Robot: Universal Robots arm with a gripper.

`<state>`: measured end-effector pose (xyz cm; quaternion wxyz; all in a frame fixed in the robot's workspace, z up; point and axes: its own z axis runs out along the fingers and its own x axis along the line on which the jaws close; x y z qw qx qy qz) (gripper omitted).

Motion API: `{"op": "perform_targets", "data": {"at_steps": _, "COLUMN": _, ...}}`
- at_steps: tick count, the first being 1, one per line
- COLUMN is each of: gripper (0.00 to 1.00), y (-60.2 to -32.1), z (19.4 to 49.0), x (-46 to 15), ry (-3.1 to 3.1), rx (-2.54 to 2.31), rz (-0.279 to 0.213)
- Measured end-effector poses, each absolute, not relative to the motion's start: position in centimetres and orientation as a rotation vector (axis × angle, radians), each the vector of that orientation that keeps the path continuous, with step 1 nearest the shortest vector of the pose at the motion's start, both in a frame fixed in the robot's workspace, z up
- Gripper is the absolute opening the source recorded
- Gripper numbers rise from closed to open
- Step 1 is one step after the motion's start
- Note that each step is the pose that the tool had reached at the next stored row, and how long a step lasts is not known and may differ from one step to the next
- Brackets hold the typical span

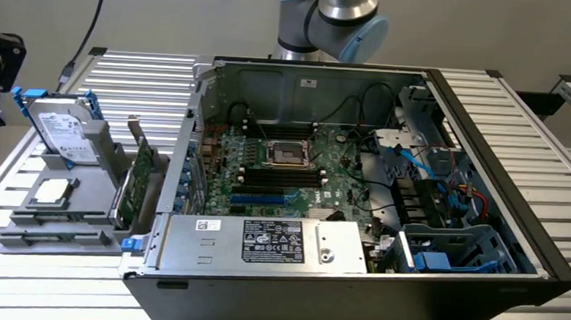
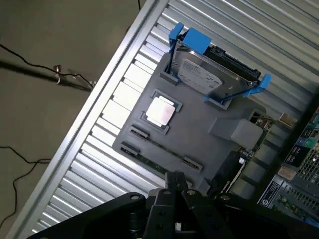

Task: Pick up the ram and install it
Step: 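Pick up the ram and move it above insertion slot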

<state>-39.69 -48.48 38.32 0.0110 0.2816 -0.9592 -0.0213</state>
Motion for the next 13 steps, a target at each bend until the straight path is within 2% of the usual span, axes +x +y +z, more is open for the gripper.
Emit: {"op": "perform_targets", "data": {"at_steps": 13, "gripper": 0.11, "y": -48.48, "z": 38.29, "x": -39.71, "ry": -2.865, "rx": 1.221, "rz": -0.062}}
